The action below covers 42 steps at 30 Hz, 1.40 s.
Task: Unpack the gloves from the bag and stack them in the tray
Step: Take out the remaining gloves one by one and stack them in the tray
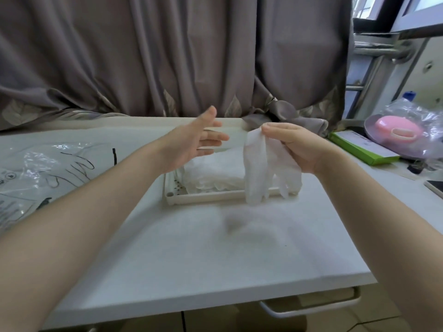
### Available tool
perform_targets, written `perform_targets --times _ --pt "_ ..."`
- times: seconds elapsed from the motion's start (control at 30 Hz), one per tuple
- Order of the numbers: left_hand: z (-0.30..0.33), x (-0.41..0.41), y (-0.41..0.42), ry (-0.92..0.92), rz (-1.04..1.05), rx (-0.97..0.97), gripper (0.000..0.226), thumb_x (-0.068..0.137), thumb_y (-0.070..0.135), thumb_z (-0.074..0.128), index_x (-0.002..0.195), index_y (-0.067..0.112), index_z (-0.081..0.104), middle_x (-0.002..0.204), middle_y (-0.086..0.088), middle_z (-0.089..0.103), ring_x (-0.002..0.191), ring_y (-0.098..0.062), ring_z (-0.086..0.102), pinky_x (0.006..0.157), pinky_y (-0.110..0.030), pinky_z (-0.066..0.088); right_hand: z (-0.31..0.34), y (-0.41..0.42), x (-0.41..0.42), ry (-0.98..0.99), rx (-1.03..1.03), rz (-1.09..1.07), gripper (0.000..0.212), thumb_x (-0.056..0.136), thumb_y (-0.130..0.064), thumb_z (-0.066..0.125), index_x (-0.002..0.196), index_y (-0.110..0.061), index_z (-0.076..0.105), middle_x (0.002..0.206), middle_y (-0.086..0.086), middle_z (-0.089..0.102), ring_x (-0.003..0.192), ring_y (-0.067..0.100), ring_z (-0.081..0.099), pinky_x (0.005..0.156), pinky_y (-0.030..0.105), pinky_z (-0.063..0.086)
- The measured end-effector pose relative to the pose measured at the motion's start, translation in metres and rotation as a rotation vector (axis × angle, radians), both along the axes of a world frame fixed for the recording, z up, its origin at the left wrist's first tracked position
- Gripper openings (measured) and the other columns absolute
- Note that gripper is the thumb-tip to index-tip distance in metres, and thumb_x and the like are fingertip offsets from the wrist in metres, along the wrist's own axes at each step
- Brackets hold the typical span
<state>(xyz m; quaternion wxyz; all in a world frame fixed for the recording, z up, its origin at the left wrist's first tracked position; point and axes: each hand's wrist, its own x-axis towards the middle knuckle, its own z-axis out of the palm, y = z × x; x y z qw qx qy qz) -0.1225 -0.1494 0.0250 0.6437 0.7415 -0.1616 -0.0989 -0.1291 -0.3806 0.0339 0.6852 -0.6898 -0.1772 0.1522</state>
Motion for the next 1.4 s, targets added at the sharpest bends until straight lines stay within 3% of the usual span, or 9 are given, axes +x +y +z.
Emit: perform_targets --times 0.07,0.23,0.33,0.43,0.67,0.77,0.93,1.13,1.4 --pt "0.0 -0.001 -0.014 0.001 -0.116 0.106 0.075 0.059 0.071 0.063 0.115 0.021 0.055 0.105 0.004 0.07 0.104 -0.012 0.063 0.093 -0.031 0.048 0.004 -0.001 0.002 -0.004 0.0 0.025 0.013 0.086 -0.023 0.054 0.08 -0.013 0.059 0.067 -0.001 0.064 0.059 0.012 0.061 0.057 0.023 0.052" --pt "-0.013 -0.007 -0.029 -0.031 -0.252 0.338 0.039 0.083 0.034 0.065 0.115 0.011 0.062 0.114 -0.009 0.067 0.104 -0.023 0.063 0.1 -0.038 0.044 0.002 -0.007 0.006 -0.029 -0.099 0.095 0.018 0.081 -0.022 0.061 0.089 -0.006 0.059 0.074 0.005 0.063 0.064 0.015 0.061 0.06 0.025 0.051" --pt "-0.015 -0.011 -0.022 -0.011 -0.288 0.319 0.026 0.085 0.013 0.062 0.108 0.003 0.065 0.106 -0.01 0.069 0.092 -0.015 0.065 0.084 -0.026 0.051 0.0 -0.012 0.007 -0.046 -0.143 0.104 0.02 0.076 -0.018 0.062 0.089 -0.003 0.063 0.074 0.006 0.065 0.065 0.016 0.061 0.059 0.023 0.051" --pt "-0.011 -0.012 -0.01 0.016 -0.336 0.259 0.018 0.082 0.005 0.062 0.096 0.014 0.069 0.092 -0.002 0.072 0.081 -0.013 0.067 0.07 -0.021 0.053 0.0 -0.016 0.008 -0.059 -0.196 0.149 0.01 0.071 -0.015 0.065 0.077 -0.009 0.071 0.071 0.005 0.065 0.061 0.014 0.059 0.054 0.017 0.049" --pt "-0.001 -0.005 0.015 0.063 -0.256 0.287 0.018 0.073 0.021 0.074 0.07 0.017 0.057 0.066 0.004 0.06 0.055 -0.008 0.057 0.048 -0.017 0.047 0.0 -0.029 0.014 -0.028 -0.334 0.181 0.02 0.075 -0.009 0.061 0.092 -0.001 0.067 0.085 0.009 0.068 0.073 0.014 0.063 0.07 0.02 0.055" --pt "0.001 0.0 0.01 0.117 -0.251 0.215 0.022 0.08 0.039 0.065 0.066 0.023 0.069 0.073 0.004 0.06 0.062 -0.009 0.053 0.056 -0.017 0.05 0.003 -0.031 0.021 0.006 -0.229 0.164 0.009 0.082 -0.006 0.056 0.073 -0.007 0.055 0.063 0.002 0.055 0.055 0.011 0.053 0.051 0.018 0.045" --pt "0.002 0.013 -0.009 0.187 -0.324 -0.026 0.019 0.087 0.019 0.059 0.07 0.011 0.053 0.11 -0.013 0.068 0.087 -0.013 0.067 0.08 -0.02 0.054 0.009 -0.023 0.038 0.101 -0.114 0.078 0.029 0.093 -0.011 0.035 0.067 -0.012 0.048 0.062 0.001 0.048 0.053 0.013 0.048 0.051 0.023 0.043" --pt "-0.003 0.035 -0.024 0.065 -0.017 -0.004 0.013 0.08 0.004 0.065 0.073 0.008 0.054 0.068 -0.002 0.06 0.061 -0.004 0.061 0.063 -0.011 0.05 0.0 -0.005 0.073 -0.123 -0.381 -0.198 0.019 0.096 -0.017 0.049 0.077 -0.016 0.052 0.067 0.001 0.047 0.06 0.015 0.043 0.055 0.028 0.034" --pt "-0.007 0.046 -0.012 -0.133 0.076 0.552 0.02 0.075 0.031 0.075 0.092 0.023 0.068 0.065 0.017 0.061 0.065 -0.002 0.052 0.058 -0.014 0.039 -0.015 -0.002 0.093 -0.221 -0.65 -0.269 0.021 0.097 -0.028 0.047 0.077 -0.023 0.054 0.07 0.001 0.04 0.061 0.018 0.034 0.051 0.028 0.021"
